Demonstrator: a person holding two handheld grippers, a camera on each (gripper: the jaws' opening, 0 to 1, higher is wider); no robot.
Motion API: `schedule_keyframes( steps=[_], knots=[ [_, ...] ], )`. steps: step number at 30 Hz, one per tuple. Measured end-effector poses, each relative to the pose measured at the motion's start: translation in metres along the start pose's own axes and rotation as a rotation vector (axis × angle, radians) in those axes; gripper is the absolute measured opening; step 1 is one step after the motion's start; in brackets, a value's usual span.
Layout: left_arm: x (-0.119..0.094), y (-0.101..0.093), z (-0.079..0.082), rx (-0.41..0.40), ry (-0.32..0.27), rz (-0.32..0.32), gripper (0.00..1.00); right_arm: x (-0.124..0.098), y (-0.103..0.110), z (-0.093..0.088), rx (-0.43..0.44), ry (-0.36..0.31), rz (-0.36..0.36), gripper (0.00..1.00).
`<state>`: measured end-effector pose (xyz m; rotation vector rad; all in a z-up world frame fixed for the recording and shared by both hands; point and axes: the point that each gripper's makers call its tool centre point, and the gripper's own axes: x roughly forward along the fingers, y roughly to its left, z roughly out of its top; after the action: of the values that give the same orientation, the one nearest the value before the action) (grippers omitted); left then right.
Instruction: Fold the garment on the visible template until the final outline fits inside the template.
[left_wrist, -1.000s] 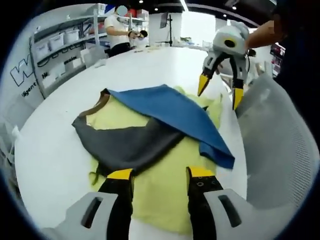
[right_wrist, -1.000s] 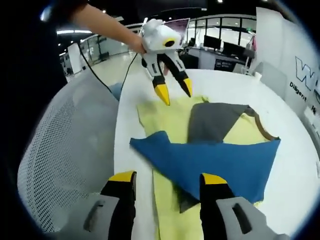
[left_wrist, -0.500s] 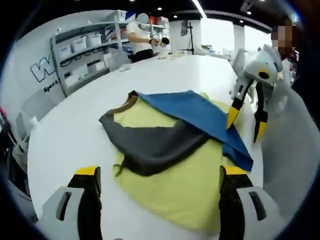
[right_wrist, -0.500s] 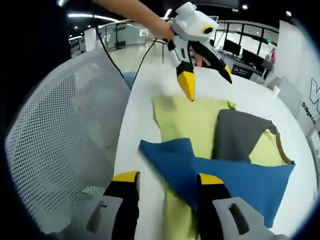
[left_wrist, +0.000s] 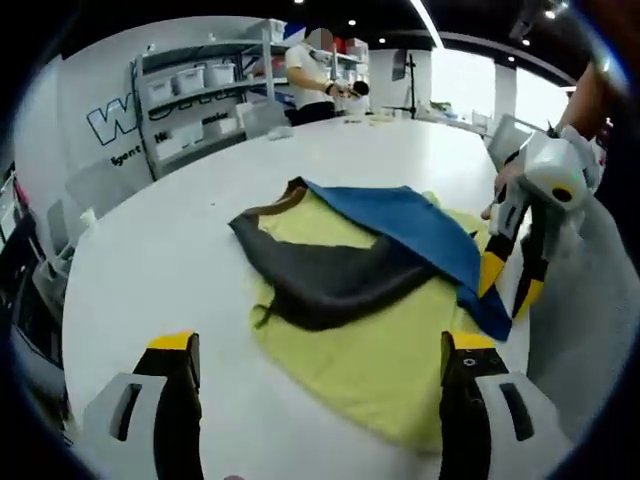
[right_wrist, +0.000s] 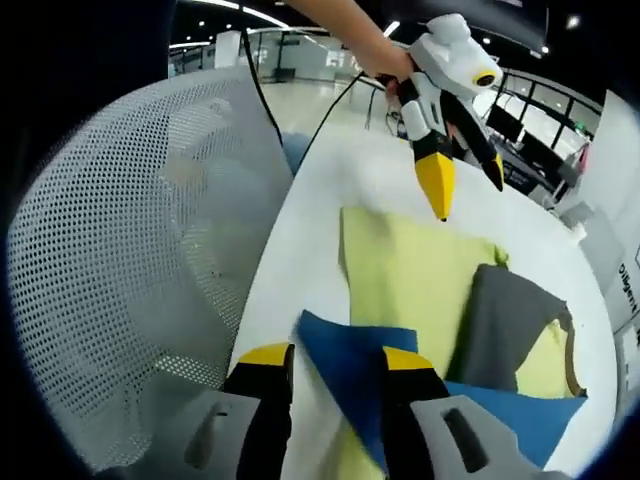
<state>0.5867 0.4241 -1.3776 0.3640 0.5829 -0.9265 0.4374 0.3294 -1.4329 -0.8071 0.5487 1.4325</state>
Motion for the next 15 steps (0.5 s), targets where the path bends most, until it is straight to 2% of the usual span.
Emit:
schedule_keyframes(
  steps=[6,12,14,15],
  knots=[
    [-0.004,0.000,-0.006,-0.012,0.008,0.004,0.97,0.012,0.011,0.005,-0.047,0.018,0.033,0.22],
    [-0.007,0.004,-0.008,-0.023,0.007,0.016,0.96,0.017,0.012,0.002,-0.049,0.039,0.043,0.08],
    [-0.008,0.005,-0.009,-0.028,0.010,0.016,0.95,0.018,0.011,0.001,-0.052,0.051,0.041,0.00],
    [-0.008,0.005,-0.010,-0.027,0.011,0.018,0.95,0.019,0.010,0.001,-0.062,0.055,0.037,0.00]
  ],
)
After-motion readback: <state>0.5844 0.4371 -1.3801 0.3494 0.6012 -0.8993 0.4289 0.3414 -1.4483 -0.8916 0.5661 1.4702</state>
